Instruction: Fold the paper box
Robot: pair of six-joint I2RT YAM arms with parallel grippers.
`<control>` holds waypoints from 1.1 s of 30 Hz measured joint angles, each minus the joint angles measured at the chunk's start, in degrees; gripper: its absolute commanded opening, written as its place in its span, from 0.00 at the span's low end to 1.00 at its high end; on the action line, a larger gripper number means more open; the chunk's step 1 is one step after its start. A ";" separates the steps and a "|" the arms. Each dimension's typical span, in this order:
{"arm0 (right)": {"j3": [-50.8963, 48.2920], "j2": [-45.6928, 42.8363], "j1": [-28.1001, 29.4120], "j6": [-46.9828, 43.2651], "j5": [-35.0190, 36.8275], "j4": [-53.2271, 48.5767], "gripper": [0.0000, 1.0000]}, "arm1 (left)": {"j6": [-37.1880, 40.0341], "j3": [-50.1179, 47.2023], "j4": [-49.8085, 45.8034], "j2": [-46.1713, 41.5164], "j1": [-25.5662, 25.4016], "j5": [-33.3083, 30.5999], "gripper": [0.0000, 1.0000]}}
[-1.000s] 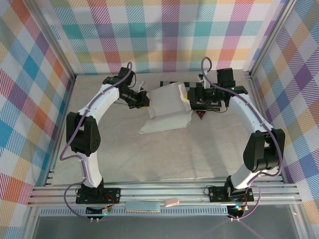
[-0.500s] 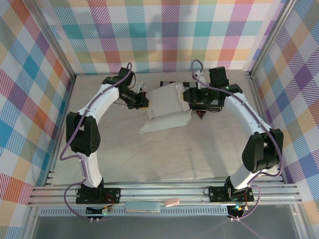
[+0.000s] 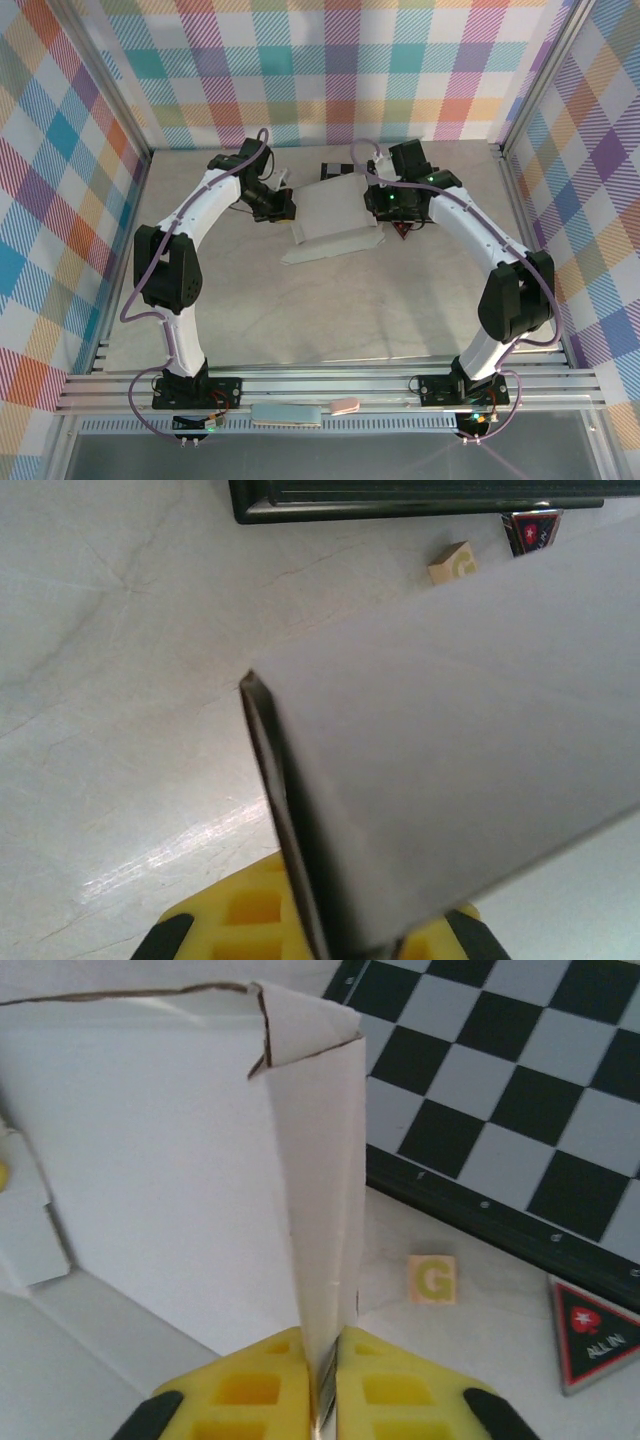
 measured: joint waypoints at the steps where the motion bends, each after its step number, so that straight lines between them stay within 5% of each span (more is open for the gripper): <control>1: 0.00 0.00 0.11 -0.02 1.01 0.00 0.06 | 0.00 0.00 0.00 0.00 -0.15 0.02 0.00; 6: 0.00 0.02 0.90 -0.35 4.66 0.00 0.04 | 0.00 0.00 0.00 0.00 -0.79 -0.20 0.00; 14: 0.04 0.66 1.88 -1.38 8.57 0.00 0.16 | 0.00 0.15 0.00 -0.22 -2.29 -1.95 0.00; 27: 1.99 3.56 2.38 -1.25 13.57 -0.74 0.00 | 0.02 1.33 -0.92 -0.22 -3.43 -3.17 0.00; 33: 4.39 4.72 5.16 0.15 22.91 -3.69 0.00 | -0.04 1.73 -0.85 -0.22 -4.33 -3.96 0.00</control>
